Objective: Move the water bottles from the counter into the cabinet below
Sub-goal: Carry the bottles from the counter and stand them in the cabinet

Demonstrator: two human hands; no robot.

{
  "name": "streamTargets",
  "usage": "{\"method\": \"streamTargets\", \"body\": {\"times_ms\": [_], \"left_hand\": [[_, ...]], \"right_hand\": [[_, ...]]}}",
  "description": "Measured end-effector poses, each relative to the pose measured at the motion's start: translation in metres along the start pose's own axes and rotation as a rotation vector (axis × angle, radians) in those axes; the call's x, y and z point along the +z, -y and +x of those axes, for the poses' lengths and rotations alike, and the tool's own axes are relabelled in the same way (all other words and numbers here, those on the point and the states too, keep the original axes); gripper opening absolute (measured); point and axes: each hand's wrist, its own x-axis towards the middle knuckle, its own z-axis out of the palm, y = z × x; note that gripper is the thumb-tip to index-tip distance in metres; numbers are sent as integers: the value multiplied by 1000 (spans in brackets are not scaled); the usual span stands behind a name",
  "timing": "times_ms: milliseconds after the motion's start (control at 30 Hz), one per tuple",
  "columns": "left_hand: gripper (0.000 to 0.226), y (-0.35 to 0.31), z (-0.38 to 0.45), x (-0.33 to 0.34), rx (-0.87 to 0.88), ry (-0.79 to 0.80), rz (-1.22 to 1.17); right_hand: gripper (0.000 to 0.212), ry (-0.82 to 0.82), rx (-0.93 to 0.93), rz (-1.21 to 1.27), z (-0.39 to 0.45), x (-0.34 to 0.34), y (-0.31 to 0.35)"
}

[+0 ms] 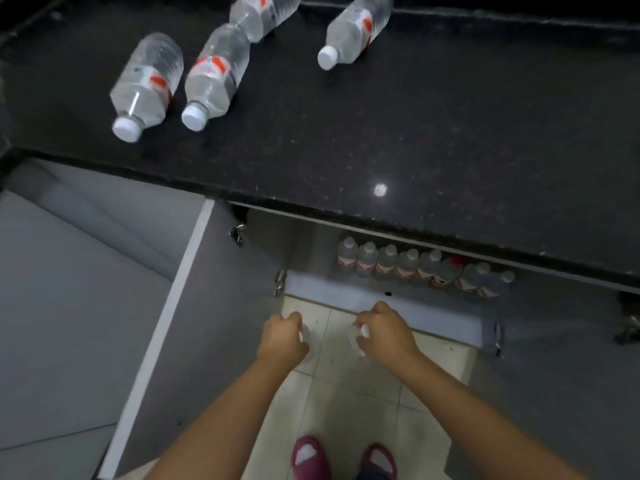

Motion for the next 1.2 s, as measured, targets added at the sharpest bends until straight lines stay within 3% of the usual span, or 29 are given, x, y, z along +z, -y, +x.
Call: {"method": "streamTargets", "body": {"times_ms": [267, 467, 867, 1000, 1200], "left_hand": [[34, 13, 168, 109, 122, -207, -120], [37, 10, 248, 125, 205, -391, -129], [40, 14, 301, 120, 192, -445, 28], [61, 19, 308, 120, 330, -370, 48], [47, 36, 317, 110, 509, -409, -76]], "right_hand": [[26, -174, -61, -94, 167, 113, -70], [24, -298, -121, -150, 242, 129, -94], [27, -260, -115, -200, 272, 123, -98], [34, -308, -85, -230, 278, 129, -90], [35, -354, -71, -272, 284, 133, -86]]}}
